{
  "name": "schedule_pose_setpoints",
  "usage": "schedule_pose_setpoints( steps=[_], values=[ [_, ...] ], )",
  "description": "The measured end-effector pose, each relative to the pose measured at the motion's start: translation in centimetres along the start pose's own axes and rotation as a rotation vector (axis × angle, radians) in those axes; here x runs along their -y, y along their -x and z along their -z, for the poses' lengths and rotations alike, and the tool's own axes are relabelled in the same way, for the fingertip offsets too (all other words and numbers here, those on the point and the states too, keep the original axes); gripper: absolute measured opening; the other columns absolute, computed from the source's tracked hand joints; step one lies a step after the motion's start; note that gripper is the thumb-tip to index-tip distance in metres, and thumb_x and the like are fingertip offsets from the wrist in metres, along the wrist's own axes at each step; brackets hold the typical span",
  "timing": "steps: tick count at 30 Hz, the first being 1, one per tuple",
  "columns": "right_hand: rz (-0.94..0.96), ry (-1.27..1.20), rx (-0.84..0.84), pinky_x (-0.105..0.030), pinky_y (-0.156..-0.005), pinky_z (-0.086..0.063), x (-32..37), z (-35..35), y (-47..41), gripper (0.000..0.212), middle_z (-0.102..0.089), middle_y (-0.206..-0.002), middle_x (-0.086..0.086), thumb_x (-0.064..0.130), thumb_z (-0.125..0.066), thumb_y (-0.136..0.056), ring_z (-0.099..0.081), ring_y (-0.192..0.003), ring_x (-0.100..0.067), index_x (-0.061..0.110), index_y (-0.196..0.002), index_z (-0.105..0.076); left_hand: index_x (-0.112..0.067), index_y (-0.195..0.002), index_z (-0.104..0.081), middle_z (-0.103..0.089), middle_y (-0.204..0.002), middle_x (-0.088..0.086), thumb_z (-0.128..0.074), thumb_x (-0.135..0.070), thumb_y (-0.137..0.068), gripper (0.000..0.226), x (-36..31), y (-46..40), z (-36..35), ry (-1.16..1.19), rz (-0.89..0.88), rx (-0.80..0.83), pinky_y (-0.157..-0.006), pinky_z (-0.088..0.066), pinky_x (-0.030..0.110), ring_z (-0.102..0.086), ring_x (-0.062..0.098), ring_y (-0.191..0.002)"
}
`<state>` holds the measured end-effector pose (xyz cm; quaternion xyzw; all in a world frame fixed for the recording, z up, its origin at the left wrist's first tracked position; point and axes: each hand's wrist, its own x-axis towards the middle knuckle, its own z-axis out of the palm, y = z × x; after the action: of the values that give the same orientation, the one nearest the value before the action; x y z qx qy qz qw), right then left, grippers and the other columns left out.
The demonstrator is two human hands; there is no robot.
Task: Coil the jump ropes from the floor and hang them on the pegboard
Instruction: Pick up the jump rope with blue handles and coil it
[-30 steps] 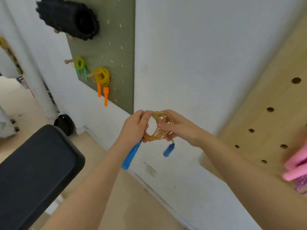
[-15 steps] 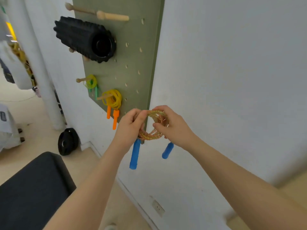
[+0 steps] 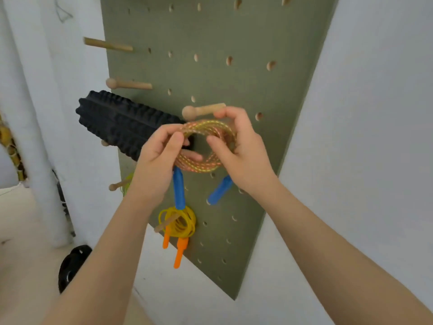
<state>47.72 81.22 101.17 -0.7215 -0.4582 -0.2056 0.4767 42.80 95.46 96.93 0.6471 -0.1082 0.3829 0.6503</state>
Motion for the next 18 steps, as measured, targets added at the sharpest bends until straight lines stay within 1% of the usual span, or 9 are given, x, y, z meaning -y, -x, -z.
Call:
schedule_pose_setpoints(
  steps=[3,5,6,8,11,13,15,17,18],
  values=[
    [0.027,0.015,-0.079,-0.021,-0.063,-0.044,1.3,-2.0,-2.5,0.037,-0.056,-0.074,0.012,0.012,-0.061,-0.086,-0.054,-0.065,-0.005,0.028,-0.11,-0.038,-0.018,-0.1,-0.06,-0.065,-0.089,0.008,-0.043,-0.021,-0.094,0.018,0.0,-3.3,2.1,-0.1,-0.106,-0.139,-0.065,-0.052,0.024,-0.063,0.007,-0.071],
    [0.012,0.079,-0.139,-0.019,-0.06,-0.042,1.6,-2.8,-3.5,0.033,-0.055,-0.071,0.009,0.013,-0.06,-0.086,-0.052,-0.061,-0.005,0.03,-0.105,-0.037,-0.019,-0.101,-0.062,-0.064,-0.094,0.014,-0.045,-0.022,-0.094,0.018,0.3,-5.2,2.4,-0.18,-0.106,-0.191,-0.074,-0.051,0.028,-0.061,0.008,-0.077],
    [0.003,0.127,-0.159,-0.019,-0.06,-0.043,1.4,-3.0,-4.0,0.029,-0.055,-0.071,0.01,0.013,-0.058,-0.087,-0.053,-0.062,-0.005,0.028,-0.103,-0.039,-0.02,-0.101,-0.063,-0.065,-0.098,0.012,-0.046,-0.023,-0.094,0.018,0.7,-6.1,2.4,-0.208,-0.086,-0.19,-0.08,-0.051,0.031,-0.061,0.009,-0.082],
    [-0.041,0.215,-0.192,-0.025,-0.064,-0.045,0.5,-3.1,-4.6,0.021,-0.054,-0.076,0.013,0.013,-0.054,-0.089,-0.056,-0.069,-0.008,0.023,-0.104,-0.044,-0.021,-0.102,-0.065,-0.066,-0.103,0.007,-0.048,-0.026,-0.092,0.02,1.3,-7.5,2.0,-0.236,-0.034,-0.129,-0.088,-0.05,0.036,-0.061,0.014,-0.093],
    [-0.097,0.322,-0.237,-0.031,-0.071,-0.044,-1.4,-2.6,-5.3,0.02,-0.057,-0.087,0.007,0.012,-0.051,-0.091,-0.058,-0.082,-0.017,0.013,-0.11,-0.047,-0.017,-0.102,-0.066,-0.068,-0.102,0.006,-0.053,-0.027,-0.089,0.021,2.1,-8.8,1.0,-0.186,0.031,-0.038,-0.089,-0.051,0.041,-0.063,0.019,-0.096],
    [-0.095,0.414,-0.261,-0.031,-0.071,-0.041,-2.6,-2.1,-5.5,0.022,-0.058,-0.092,0.001,0.014,-0.052,-0.091,-0.058,-0.087,-0.022,0.01,-0.112,-0.047,-0.017,-0.097,-0.066,-0.069,-0.095,0.004,-0.054,-0.019,-0.092,0.013,2.4,-9.5,0.2,-0.088,0.108,0.009,-0.086,-0.053,0.038,-0.064,0.018,-0.091],
    [-0.079,0.546,-0.283,-0.028,-0.069,-0.035,-3.3,-2.1,-5.6,0.027,-0.058,-0.103,-0.007,0.016,-0.052,-0.091,-0.056,-0.094,-0.027,0.007,-0.116,-0.047,-0.018,-0.095,-0.064,-0.067,-0.09,0.001,-0.055,-0.013,-0.092,0.01,2.6,-10.2,-0.5,-0.055,0.137,0.021,-0.083,-0.054,0.035,-0.064,0.017,-0.088],
    [0.007,0.684,-0.321,-0.028,-0.074,-0.034,-3.7,-2.5,-5.4,0.034,-0.056,-0.116,-0.012,0.013,-0.053,-0.088,-0.053,-0.1,-0.03,0.005,-0.121,-0.048,-0.016,-0.099,-0.058,-0.06,-0.088,-0.001,-0.057,-0.005,-0.09,0.015,2.7,-10.8,-1.3,0.018,0.143,0.007,-0.086,-0.054,0.035,-0.062,0.016,-0.088],
    [0.069,0.768,-0.352,-0.031,-0.079,-0.037,-3.8,-2.8,-5.3,0.04,-0.054,-0.122,-0.014,0.012,-0.054,-0.085,-0.052,-0.104,-0.032,0.005,-0.124,-0.048,-0.012,-0.102,-0.054,-0.055,-0.087,0.001,-0.057,0.003,-0.088,0.02,2.8,-10.9,-1.8,0.097,0.159,-0.001,-0.084,-0.055,0.029,-0.06,0.013,-0.087]
  ],
)
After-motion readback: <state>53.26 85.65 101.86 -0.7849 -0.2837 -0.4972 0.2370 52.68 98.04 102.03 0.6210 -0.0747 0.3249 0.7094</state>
